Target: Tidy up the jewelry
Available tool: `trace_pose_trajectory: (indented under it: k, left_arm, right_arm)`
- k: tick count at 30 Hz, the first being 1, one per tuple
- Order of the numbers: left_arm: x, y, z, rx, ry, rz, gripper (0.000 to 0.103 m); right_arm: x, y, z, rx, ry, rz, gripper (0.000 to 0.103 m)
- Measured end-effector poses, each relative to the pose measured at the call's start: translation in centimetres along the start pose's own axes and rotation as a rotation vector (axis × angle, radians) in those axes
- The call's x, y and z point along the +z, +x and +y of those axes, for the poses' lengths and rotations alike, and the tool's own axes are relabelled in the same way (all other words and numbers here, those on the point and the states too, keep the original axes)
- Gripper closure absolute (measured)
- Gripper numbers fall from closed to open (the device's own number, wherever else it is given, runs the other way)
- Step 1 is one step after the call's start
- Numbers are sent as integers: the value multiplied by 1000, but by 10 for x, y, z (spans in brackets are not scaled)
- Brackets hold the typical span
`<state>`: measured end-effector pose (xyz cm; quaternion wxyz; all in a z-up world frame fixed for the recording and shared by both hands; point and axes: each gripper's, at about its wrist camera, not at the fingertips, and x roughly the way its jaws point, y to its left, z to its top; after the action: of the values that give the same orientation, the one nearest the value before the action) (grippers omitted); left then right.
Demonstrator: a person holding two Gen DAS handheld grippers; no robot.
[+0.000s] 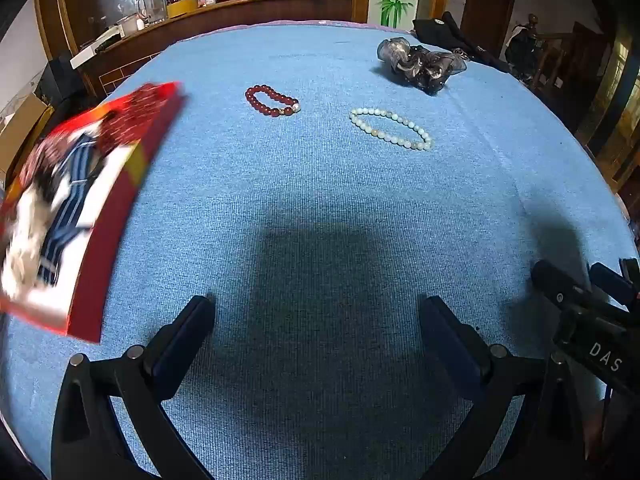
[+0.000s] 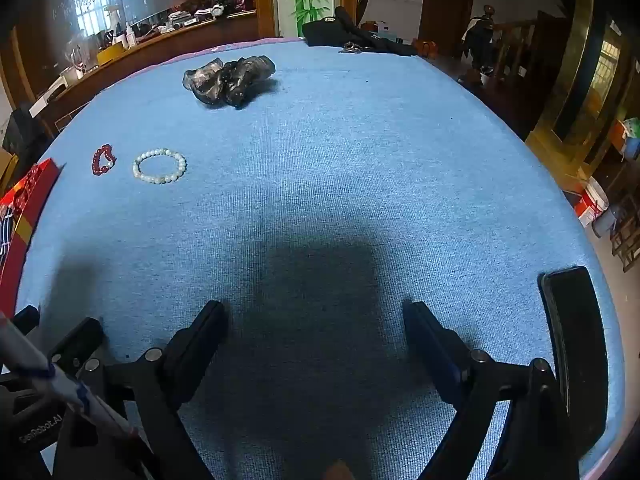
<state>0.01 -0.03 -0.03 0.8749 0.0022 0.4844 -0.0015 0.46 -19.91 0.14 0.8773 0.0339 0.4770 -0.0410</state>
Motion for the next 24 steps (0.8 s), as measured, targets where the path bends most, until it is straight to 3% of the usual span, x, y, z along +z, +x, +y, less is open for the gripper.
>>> trace_pose_trajectory:
  k: [24]
  left_arm:
    - [0, -1, 2, -1, 0, 0, 0]
  right_arm:
    - [5, -2, -10, 49, 68, -21, 8]
